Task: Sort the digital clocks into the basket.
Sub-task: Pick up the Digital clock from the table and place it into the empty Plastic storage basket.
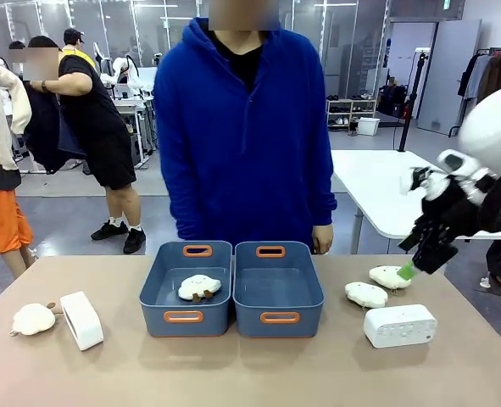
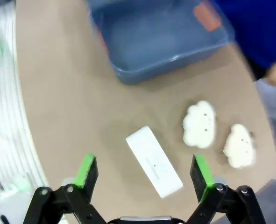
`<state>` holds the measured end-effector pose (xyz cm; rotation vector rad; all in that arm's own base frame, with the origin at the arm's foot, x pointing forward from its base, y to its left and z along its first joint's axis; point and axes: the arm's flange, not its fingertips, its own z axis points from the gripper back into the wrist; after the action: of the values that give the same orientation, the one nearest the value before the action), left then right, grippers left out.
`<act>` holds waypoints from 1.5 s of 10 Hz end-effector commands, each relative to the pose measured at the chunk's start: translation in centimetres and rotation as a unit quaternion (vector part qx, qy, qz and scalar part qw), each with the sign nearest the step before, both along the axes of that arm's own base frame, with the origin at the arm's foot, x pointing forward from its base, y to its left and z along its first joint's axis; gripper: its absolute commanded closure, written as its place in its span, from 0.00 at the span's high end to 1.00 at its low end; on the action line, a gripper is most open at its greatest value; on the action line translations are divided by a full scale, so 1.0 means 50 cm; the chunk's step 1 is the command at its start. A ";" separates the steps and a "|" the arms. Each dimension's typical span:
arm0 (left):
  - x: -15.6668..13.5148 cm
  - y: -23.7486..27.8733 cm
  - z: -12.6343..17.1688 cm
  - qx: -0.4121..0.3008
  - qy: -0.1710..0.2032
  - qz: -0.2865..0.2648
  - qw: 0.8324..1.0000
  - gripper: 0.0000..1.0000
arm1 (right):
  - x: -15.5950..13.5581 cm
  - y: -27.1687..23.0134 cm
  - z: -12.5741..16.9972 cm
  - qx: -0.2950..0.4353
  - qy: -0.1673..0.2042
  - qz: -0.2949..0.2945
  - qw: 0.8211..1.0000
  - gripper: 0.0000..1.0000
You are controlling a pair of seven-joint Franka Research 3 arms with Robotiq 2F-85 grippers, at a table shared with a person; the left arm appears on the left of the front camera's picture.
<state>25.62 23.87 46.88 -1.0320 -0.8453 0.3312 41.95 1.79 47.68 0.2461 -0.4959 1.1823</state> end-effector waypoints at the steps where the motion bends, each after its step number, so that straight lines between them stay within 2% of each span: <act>1: -0.002 0.003 0.000 -0.002 -0.002 -0.006 1.000 1.00 | 0.013 0.022 -0.056 -0.155 -0.084 0.131 0.976 1.00; 4: -0.002 0.003 0.000 -0.002 -0.002 -0.006 1.000 1.00 | 0.010 0.059 -0.130 -0.209 -0.036 0.176 0.961 1.00; 8: -0.002 0.003 0.000 -0.002 -0.002 -0.006 1.000 1.00 | 0.036 0.056 -0.182 -0.178 -0.017 0.177 0.968 1.00; 11: -0.002 0.003 0.000 -0.002 -0.002 -0.006 1.000 1.00 | 0.070 0.052 -0.232 -0.182 -0.005 0.180 0.967 1.00; 15: -0.002 0.003 0.000 -0.002 -0.002 -0.006 1.000 1.00 | 0.072 0.049 -0.218 -0.182 -0.006 0.174 0.968 1.00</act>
<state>25.62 23.87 46.87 -1.0326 -0.8449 0.3312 45.48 4.48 36.73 -0.0010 -0.2144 1.5762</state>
